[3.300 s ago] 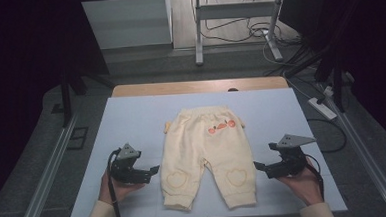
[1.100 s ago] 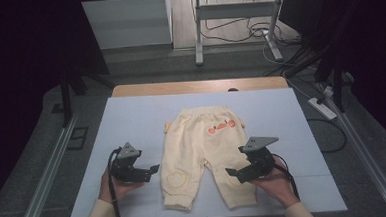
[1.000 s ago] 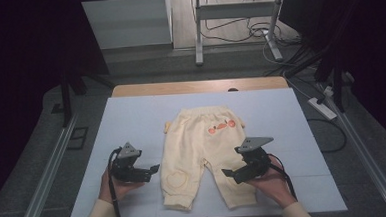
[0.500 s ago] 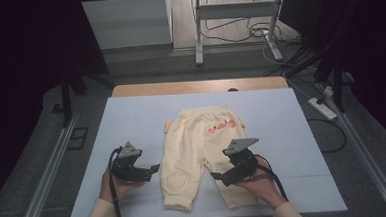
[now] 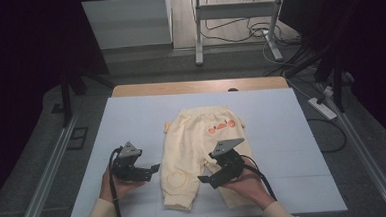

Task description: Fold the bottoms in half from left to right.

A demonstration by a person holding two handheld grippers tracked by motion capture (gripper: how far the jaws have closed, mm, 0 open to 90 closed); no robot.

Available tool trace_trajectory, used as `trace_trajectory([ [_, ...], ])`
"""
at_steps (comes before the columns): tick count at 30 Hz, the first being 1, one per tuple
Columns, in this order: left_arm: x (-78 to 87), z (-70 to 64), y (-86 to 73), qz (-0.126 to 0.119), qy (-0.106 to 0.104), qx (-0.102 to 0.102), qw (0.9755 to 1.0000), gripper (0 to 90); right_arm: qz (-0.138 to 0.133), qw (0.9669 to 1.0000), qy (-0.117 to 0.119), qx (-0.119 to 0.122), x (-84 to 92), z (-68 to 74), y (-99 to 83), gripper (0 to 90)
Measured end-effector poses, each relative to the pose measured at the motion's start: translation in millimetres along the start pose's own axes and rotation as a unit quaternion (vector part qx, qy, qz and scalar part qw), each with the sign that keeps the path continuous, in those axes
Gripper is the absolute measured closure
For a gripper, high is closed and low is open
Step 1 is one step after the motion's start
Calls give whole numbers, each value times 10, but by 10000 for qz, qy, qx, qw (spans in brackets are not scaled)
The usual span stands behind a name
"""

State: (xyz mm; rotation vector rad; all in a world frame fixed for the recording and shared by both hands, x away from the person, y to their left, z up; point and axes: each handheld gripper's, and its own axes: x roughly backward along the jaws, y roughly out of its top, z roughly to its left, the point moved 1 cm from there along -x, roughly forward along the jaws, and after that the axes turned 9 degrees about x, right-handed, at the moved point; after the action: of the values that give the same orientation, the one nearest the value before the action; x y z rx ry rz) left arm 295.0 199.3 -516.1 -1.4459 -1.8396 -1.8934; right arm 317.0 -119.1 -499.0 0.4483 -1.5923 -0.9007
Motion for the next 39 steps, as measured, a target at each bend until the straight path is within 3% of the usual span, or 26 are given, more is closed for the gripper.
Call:
trace_trajectory([
  [23, -5, 22, 4, -11, 25, 22, 10000, 105, 101, 9987, 334, 373, -271, 247, 238, 83],
  [39, -9, 23, 4, 2, 49, 1, 10000, 106, 221, 9958, 636, 619, -491, 440, 367, 83],
])
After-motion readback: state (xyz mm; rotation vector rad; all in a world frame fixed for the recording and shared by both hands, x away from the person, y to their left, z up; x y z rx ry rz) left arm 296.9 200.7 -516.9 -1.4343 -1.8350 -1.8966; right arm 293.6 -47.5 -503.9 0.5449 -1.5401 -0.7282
